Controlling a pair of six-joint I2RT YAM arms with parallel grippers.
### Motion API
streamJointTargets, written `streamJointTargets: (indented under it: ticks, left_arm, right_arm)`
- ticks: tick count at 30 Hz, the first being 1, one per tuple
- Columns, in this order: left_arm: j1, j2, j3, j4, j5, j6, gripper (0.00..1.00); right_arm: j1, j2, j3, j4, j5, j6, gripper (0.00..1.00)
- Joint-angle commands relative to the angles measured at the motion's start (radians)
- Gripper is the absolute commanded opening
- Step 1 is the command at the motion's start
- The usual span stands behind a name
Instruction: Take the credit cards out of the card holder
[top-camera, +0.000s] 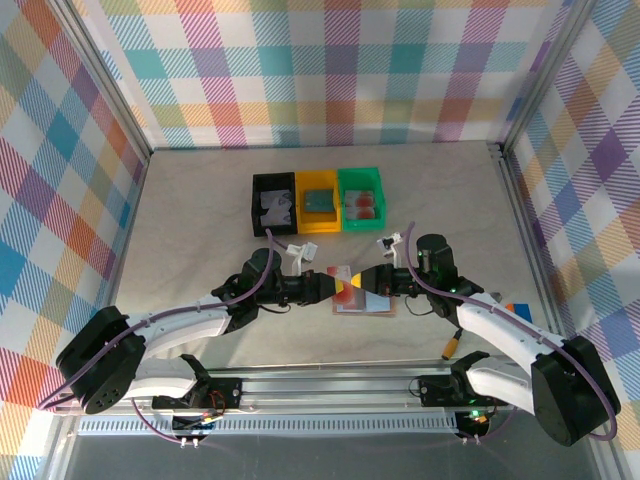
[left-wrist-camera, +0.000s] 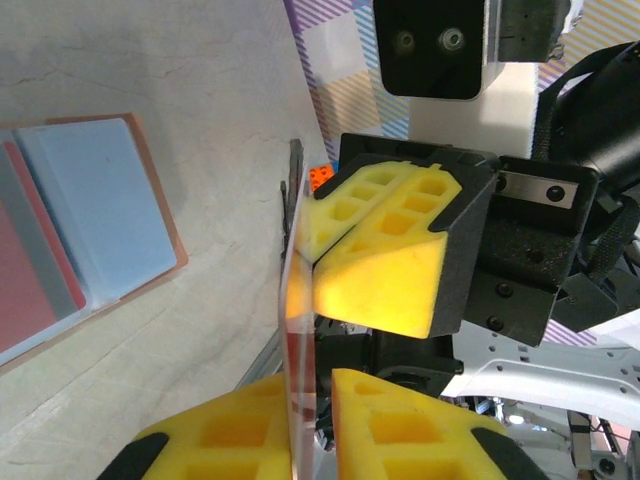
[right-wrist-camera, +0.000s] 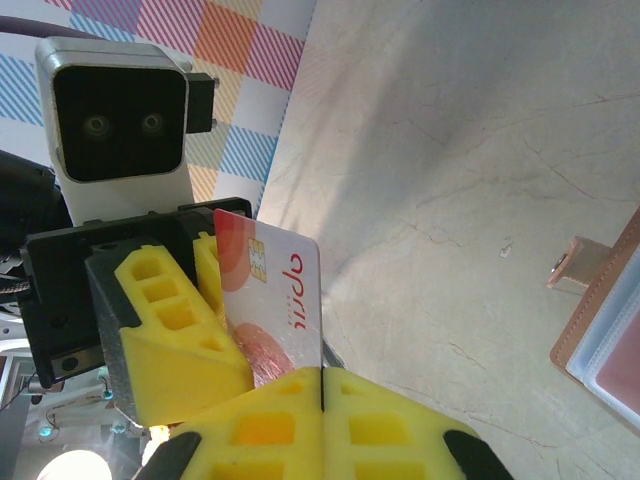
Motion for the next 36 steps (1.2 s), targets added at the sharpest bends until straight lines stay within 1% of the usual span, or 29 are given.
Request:
streamJointTargets:
  ticks: [1, 4, 6, 10, 13, 14, 15, 19, 21, 24, 26, 30, 34, 36]
  left_arm:
    - [0.006, -0.031, -0.008, 0.01, -0.001, 0.023, 0.13]
    - [0.006, -0.031, -0.009, 0.006, -0.004, 0.023, 0.07]
    - [0.006, -0.031, -0.011, 0.006, -0.006, 0.024, 0.01]
    - [0.007, -0.034, -0.012, 0.003, -0.026, 0.023, 0.0]
    - [0.007, -0.054, -0.02, -0.032, -0.096, 0.022, 0.0]
    - [0.007, -0.064, -0.028, -0.034, -0.12, 0.016, 0.0]
    - [0.007, -0.08, -0.036, -0.046, -0.165, 0.01, 0.0]
    - [0.007, -0.133, -0.068, -0.056, -0.302, -0.031, 0.0]
    - [0.006, -0.153, -0.083, -0.044, -0.359, -0.065, 0.0]
    - [0.006, -0.171, -0.104, 0.009, -0.428, -0.112, 0.0]
    - [0.003, -0.165, -0.118, 0.064, -0.465, -0.138, 0.0]
    - [-0.005, -0.115, -0.131, 0.203, -0.506, -0.181, 0.0]
    - [-0.038, -0.038, -0.163, 0.435, -0.58, -0.226, 0.0]
    - [-0.064, -0.003, -0.166, 0.512, -0.622, -0.225, 0.0]
  right_arm:
    - [0.005, -0.003, 0.017, 0.017, -0.011, -0.017, 0.0]
    - [0.005, -0.007, 0.017, 0.014, -0.009, -0.017, 0.0]
    - [0.004, -0.011, 0.02, 0.007, -0.006, -0.019, 0.0]
    - [0.005, -0.019, 0.032, -0.025, 0.018, -0.023, 0.0]
    - [0.005, -0.03, 0.043, -0.057, 0.051, -0.028, 0.0]
    - [0.005, -0.034, 0.045, -0.06, 0.056, -0.028, 0.02]
    - [0.005, -0.038, 0.047, -0.063, 0.06, -0.028, 0.06]
    - [0.003, -0.064, 0.062, -0.094, 0.09, -0.03, 0.34]
    - [0.003, -0.08, 0.064, -0.097, 0.104, -0.026, 0.42]
    - [0.003, -0.103, 0.054, -0.062, 0.116, 0.013, 0.6]
    - [0.003, -0.116, 0.028, 0.01, 0.113, 0.063, 0.71]
    - [0.009, -0.122, -0.045, 0.19, 0.129, 0.186, 0.85]
    - [0.034, -0.126, -0.088, 0.308, 0.176, 0.282, 0.86]
    - [0.05, -0.137, -0.108, 0.346, 0.215, 0.315, 0.86]
